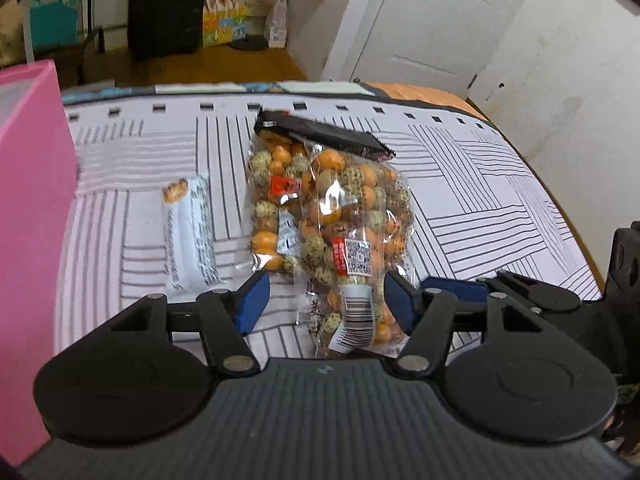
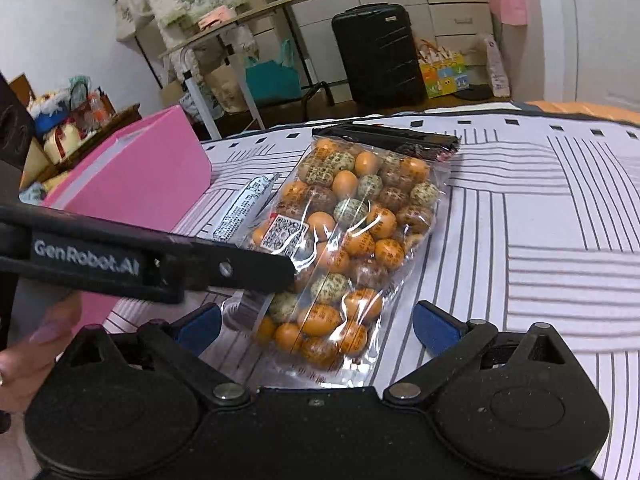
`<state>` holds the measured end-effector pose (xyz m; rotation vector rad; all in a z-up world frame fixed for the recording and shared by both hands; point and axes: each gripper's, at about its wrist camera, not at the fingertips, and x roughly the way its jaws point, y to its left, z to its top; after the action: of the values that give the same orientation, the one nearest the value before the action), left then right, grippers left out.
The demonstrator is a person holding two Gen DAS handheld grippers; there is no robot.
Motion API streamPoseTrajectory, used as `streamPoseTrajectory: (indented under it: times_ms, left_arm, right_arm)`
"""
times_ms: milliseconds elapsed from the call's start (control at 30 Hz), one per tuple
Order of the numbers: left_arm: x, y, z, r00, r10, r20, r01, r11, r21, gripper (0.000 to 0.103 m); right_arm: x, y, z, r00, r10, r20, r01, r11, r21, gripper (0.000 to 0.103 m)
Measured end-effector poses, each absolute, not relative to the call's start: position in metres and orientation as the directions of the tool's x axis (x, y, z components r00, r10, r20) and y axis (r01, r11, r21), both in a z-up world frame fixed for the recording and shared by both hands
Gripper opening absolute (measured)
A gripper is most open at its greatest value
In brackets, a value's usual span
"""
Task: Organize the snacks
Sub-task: 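Move the left gripper back to the large clear peanut bag, then close the left gripper on the large peanut bag's QR-code end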
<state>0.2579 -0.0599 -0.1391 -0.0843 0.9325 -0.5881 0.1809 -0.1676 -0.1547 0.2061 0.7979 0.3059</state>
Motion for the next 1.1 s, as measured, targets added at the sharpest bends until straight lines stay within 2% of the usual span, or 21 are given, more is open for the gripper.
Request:
streamPoseTrajectory:
  times_ms: [133, 200, 367, 533, 600, 800, 1100]
  left_arm:
    - [0.260, -0.063, -0.149, 0.443, -0.503, -0.742, 0.435, 0.844, -0.313, 0.056]
    - [0.259, -0.064, -0.151, 0.430, -0.518, -0.740, 0.441, 0.835, -0.329, 0.050]
    - [0.256, -0.069, -0.156, 0.430, -0.509, -0.746, 0.433, 0.841, -0.324, 0.050]
    - [0.255, -0.069, -0.157, 0.371, -0.551, -0.747, 0.430, 0.815, -0.388, 0.050]
    - [0.254, -0.070, -0.158, 0.348, -0.550, -0.759, 0.423, 0.815, -0.396, 0.050]
    - [0.253, -0.072, -0.158, 0.297, -0.575, -0.763, 0.422, 0.795, -0.436, 0.050]
    - [0.226, -0.074, -0.148, 0.243, -0.539, -0.807, 0.440, 0.802, -0.404, 0.049]
  right_arm:
    - [0.186, -0.159, -0.158, 0.666, 0.329, -0.670, -0.211, 0.944, 0.254, 0.103]
    - [0.187, -0.154, -0.160, 0.676, 0.308, -0.669, -0.212, 0.951, 0.225, 0.103]
    - [0.184, -0.151, -0.161, 0.705, 0.281, -0.651, -0.188, 0.959, 0.211, 0.103]
    - [0.174, -0.137, -0.157, 0.723, 0.167, -0.670, -0.147, 0.985, 0.088, 0.084]
    - [0.169, -0.134, -0.153, 0.723, 0.133, -0.677, -0.130, 0.990, 0.056, 0.081]
    - [0.154, -0.129, -0.143, 0.709, 0.082, -0.700, -0.063, 0.997, 0.054, 0.077]
    - [0.129, -0.127, -0.133, 0.646, 0.111, -0.755, -0.012, 0.991, 0.135, 0.076]
